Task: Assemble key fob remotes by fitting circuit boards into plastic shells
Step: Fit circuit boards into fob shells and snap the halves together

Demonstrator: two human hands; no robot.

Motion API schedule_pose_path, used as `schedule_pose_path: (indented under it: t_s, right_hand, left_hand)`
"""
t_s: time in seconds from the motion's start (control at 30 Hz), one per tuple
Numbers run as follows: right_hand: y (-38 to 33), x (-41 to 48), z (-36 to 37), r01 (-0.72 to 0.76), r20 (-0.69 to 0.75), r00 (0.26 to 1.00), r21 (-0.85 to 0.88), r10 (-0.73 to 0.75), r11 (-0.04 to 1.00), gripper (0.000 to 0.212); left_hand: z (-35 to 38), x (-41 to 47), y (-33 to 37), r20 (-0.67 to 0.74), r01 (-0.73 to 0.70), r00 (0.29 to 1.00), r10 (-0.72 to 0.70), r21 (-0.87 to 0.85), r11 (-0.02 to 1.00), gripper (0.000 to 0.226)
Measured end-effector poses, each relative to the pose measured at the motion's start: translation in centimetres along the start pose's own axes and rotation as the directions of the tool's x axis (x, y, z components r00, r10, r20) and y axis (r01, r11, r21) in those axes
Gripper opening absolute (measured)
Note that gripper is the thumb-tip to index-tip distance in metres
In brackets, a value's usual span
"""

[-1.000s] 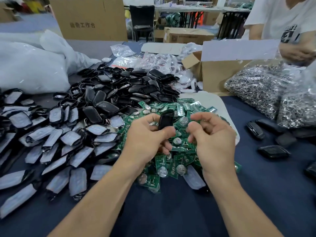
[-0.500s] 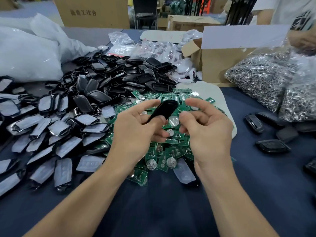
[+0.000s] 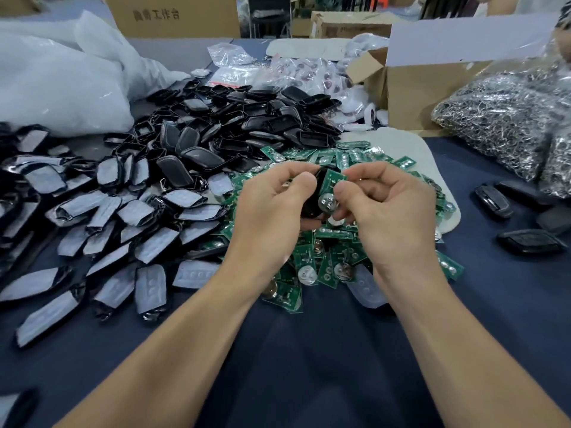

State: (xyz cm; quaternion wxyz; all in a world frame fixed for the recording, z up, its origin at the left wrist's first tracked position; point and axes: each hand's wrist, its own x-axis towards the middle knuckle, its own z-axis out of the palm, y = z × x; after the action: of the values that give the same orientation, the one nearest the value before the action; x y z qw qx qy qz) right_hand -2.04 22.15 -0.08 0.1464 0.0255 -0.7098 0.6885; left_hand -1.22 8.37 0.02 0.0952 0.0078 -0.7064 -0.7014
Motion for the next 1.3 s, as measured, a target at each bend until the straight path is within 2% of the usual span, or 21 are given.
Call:
schedule_pose_path:
  t_s: [0.2, 0.33, 0.5, 0.6, 0.73, 0.83, 1.03, 1.3]
  right_hand:
    - [0.1, 0.5, -0.5, 0.004, 0.009, 1.000, 0.008, -0.004, 1.000, 0.016]
    - [0.1, 0.4, -0.4, 0.008, 0.030, 1.000, -0.004, -0.007, 1.000, 0.016]
    - [0.1, 0.2, -0.8, 0.060, -0.013, 0.998, -0.177, -0.063, 0.982, 0.023]
    - [0.1, 0.2, -1.1, 0.100, -0.055, 0.992, -0.235, -0.116, 0.967, 0.030]
    - [0.2, 0.4, -1.3, 0.044, -0.059, 0.997, -0.137, -0.053, 0.990, 0.021]
    - [0.2, 0.6, -1.5, 0.023, -0.036, 0.999, -0.045, -0.024, 0.999, 0.025]
    - [0.8, 0.6, -0.9, 0.047, 0.005, 0.999, -0.118, -0.047, 0.992, 0.017]
    - [0.8, 0.6, -0.3, 0.039, -0.030, 0.999, -0.012, -0.039, 0.999, 0.019]
  left_hand:
    - [-0.8, 0.6, 0.2, 0.202, -0.080, 0.978, 0.052, 0.134, 0.988, 0.037]
    - [-0.8, 0.6, -0.2, 0.139, -0.060, 0.989, 0.047, 0.089, 0.994, 0.037]
    - [-0.6, 0.7, -0.3, 0.146, 0.027, 0.989, -0.022, -0.033, 0.999, 0.032]
    - [-0.1, 0.6, -0.5, 0.122, 0.062, 0.991, -0.057, -0.039, 0.997, 0.043]
    - [-0.1, 0.7, -0.7, 0.130, 0.072, 0.990, -0.062, -0.073, 0.995, 0.036]
    - [-0.2, 0.6, -0.6, 0.135, 0.087, 0.988, -0.076, -0.077, 0.993, 0.033]
    - [-0.1, 0.6, -0.6, 0.150, 0.080, 0.986, -0.069, -0.068, 0.994, 0.034]
    - [0.0, 0.6, -0.7, 0.104, 0.112, 0.989, -0.102, -0.099, 0.989, 0.043]
